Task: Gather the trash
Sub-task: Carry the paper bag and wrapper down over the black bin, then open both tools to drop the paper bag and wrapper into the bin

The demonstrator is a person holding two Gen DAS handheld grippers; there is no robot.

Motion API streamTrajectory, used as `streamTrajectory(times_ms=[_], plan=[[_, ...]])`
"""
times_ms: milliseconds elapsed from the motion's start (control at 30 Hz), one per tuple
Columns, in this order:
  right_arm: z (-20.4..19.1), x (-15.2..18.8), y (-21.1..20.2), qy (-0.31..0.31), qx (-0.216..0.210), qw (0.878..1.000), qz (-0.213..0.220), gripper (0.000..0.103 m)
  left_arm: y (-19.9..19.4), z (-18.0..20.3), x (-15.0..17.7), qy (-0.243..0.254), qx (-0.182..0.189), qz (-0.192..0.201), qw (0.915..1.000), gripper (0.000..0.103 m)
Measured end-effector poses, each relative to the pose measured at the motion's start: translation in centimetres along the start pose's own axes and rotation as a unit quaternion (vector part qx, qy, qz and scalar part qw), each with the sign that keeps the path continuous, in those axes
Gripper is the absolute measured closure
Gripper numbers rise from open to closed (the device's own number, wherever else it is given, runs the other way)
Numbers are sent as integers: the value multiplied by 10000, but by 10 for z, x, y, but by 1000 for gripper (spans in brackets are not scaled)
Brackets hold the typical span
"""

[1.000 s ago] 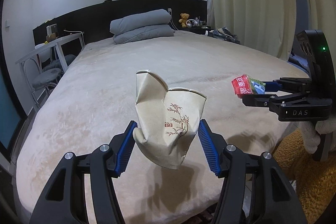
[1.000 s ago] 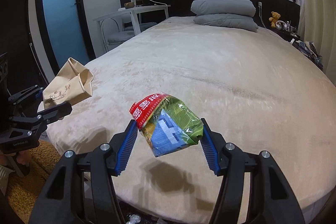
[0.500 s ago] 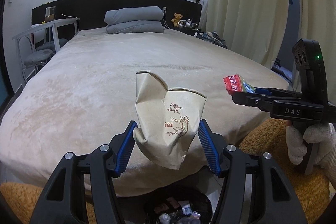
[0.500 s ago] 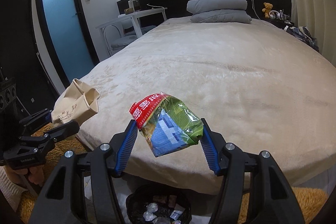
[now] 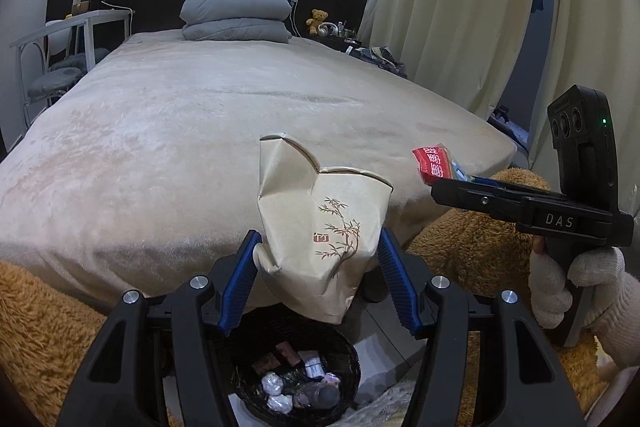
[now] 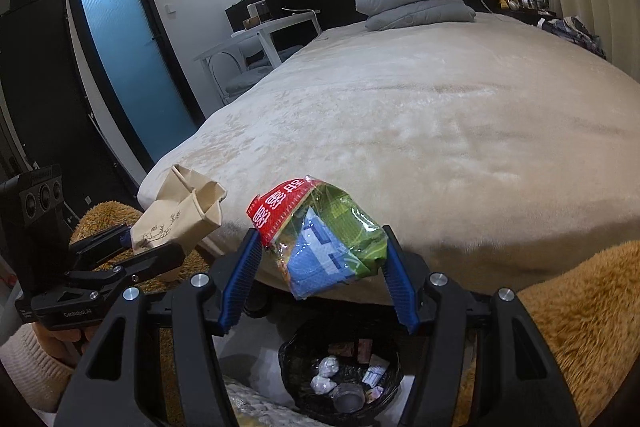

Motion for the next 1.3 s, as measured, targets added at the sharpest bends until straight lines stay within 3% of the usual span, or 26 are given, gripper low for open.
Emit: streamTrajectory(times_ms=[367,600,767,1000,1300], plan=[[7,38,39,227,195,9930,-1139,43,25,-7,34,-443,34,-668,9968,44],[10,59,66,402,207,9820,-1833,43,52,-24,64,-926,26,-1409,9857,44],[17,71,88,651,269,9713,-2274,43,63,-37,76,-1081,-131,-1699,9794,44],[19,102,113,839,250,9522,-2928,43,82,-52,97,-1382,-258,-2240,9644,44],[19,116,125,883,329,9417,-3229,43,104,-64,118,-1894,-223,-2815,9404,44]])
Point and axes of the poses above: each gripper's, at about its wrist camera, not at the fingertips, and y roughly the way its jaws point, z to its right, x to its underside, the point moved 8 cm from there along y, roughly the way its jaws point, and after that the axes turned 11 degrees about x, right-handed, at the moved point
